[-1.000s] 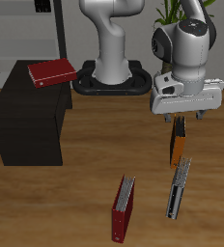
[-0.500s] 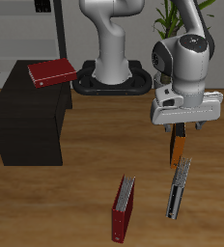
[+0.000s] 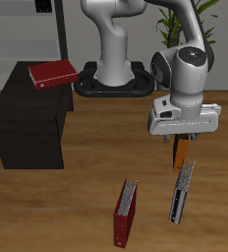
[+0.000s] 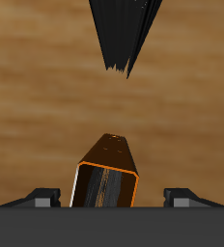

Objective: Place the left red book flat on top of the shelf and place the orange book upright on top of the shelf

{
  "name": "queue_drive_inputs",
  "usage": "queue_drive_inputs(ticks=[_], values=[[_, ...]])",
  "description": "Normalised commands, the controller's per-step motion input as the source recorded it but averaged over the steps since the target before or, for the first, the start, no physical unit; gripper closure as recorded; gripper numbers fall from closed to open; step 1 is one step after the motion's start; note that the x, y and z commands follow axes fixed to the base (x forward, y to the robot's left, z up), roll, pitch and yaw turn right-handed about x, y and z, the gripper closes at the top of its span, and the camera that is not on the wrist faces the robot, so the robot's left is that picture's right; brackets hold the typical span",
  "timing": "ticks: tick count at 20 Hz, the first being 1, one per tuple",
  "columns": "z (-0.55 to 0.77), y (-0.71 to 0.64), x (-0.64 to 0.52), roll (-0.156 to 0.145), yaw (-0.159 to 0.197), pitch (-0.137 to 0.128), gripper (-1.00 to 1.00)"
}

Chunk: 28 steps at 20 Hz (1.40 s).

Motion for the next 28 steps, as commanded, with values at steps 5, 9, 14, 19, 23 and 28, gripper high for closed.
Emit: queue_drive_inputs(ticks=[5,9,14,19,23,28], values=[[-0.03,-0.05,0.02,-0.003,-0.022,0.028,1.0],[0.28,-0.07,-0.08,0.008,0.007,-0.036,1.0],[0.6,-0.25,-0.11,0.008,-0.003,0.014,1.0],[0.82,-0.6,-0.11,0.007,0.023,-0.009,1.0],[0.68,-0.73,-0.11,-0.02,0.0,0.018,1.0],[0.57,-0.7,-0.09,0.057,0.022,0.012,1.0]])
